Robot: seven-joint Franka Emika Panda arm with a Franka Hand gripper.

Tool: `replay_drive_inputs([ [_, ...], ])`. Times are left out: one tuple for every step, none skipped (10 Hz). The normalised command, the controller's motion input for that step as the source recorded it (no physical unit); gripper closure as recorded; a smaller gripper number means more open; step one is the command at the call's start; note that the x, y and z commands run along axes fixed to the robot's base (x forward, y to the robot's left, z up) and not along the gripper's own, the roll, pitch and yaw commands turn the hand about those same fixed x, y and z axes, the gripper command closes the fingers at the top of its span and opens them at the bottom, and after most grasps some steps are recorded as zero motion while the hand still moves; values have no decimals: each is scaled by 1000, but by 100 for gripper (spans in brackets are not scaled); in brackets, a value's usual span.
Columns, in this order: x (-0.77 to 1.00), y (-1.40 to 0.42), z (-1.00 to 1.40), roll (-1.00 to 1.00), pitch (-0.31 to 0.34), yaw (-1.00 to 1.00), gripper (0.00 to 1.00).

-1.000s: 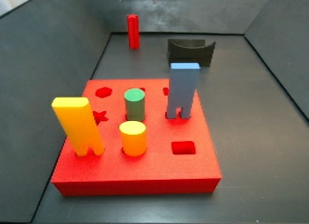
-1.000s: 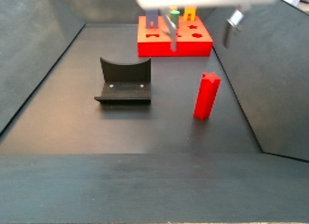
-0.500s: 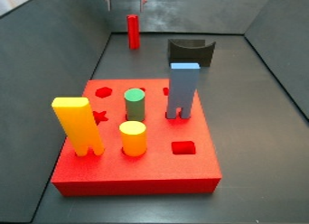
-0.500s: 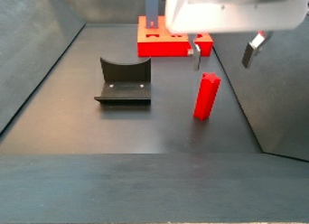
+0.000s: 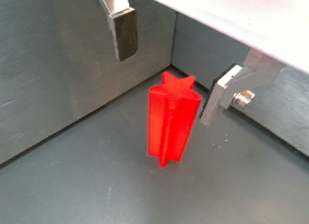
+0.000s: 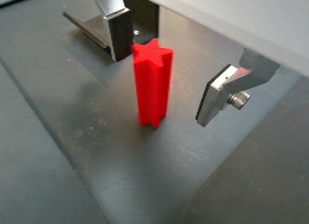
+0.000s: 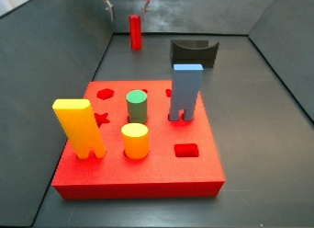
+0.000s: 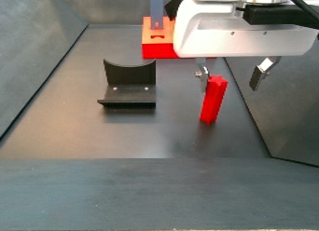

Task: Pick up the star object. Move up. Move to above the board. Insert the star object.
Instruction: Pick up the star object.

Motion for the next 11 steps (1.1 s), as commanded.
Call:
replay_drive_inputs([
  [0, -211, -529, 67, -117, 0, 0],
  [0, 0, -37, -47, -49, 0, 0],
  [0, 40, -91, 0, 0, 34, 0],
  [89, 171, -349, 50, 0, 266, 0],
  [117, 0, -171, 0, 10, 151, 0],
  [0, 0, 0, 4, 0, 0, 0],
  [0, 0, 0, 27, 0, 0, 0],
  [0, 0, 0, 0, 0, 0, 100],
  [0, 0, 0, 0, 0, 0, 100],
  [0, 0, 0, 0, 0, 0, 100],
  [0, 0, 0, 0, 0, 0, 100],
])
